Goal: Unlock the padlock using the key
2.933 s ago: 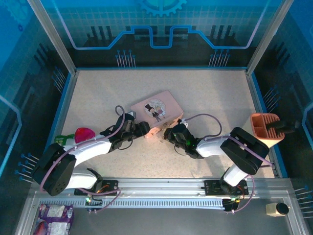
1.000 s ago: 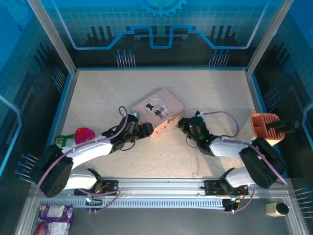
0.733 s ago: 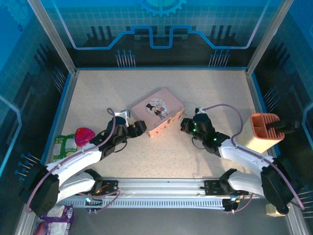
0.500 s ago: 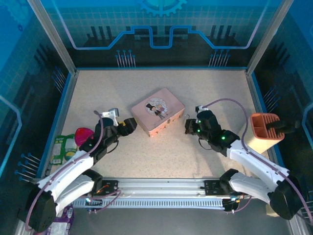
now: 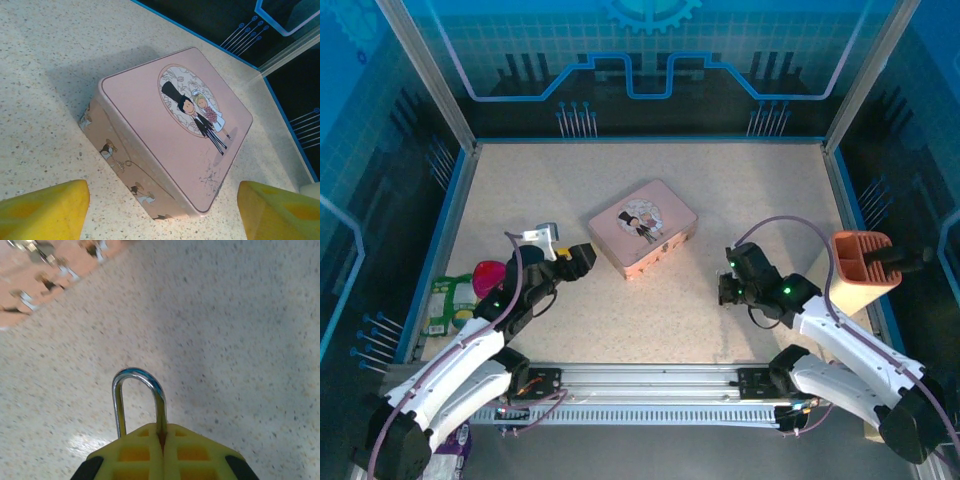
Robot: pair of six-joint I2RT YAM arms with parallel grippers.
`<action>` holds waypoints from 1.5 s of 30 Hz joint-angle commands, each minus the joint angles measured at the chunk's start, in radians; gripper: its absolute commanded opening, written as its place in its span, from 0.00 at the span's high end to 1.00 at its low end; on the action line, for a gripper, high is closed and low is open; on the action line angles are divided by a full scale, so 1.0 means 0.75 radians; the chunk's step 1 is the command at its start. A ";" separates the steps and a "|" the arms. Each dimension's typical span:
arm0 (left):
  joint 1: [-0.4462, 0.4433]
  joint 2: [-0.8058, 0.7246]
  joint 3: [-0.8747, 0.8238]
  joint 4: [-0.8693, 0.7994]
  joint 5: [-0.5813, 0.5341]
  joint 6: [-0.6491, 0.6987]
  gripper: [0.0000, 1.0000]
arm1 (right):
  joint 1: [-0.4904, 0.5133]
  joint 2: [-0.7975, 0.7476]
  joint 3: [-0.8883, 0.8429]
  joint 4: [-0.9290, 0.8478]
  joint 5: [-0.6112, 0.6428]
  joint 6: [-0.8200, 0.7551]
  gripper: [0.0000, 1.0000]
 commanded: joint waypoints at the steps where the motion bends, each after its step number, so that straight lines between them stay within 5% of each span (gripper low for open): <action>1: 0.010 0.001 0.005 -0.050 -0.049 0.027 0.21 | -0.002 0.033 -0.036 -0.066 -0.005 0.010 1.00; 33: 0.013 0.040 0.016 -0.053 -0.057 -0.004 0.21 | -0.001 0.329 -0.118 0.050 -0.119 0.094 1.00; 45: 0.013 0.042 0.016 -0.060 -0.059 -0.002 0.21 | -0.002 0.382 -0.085 0.049 -0.127 0.081 0.85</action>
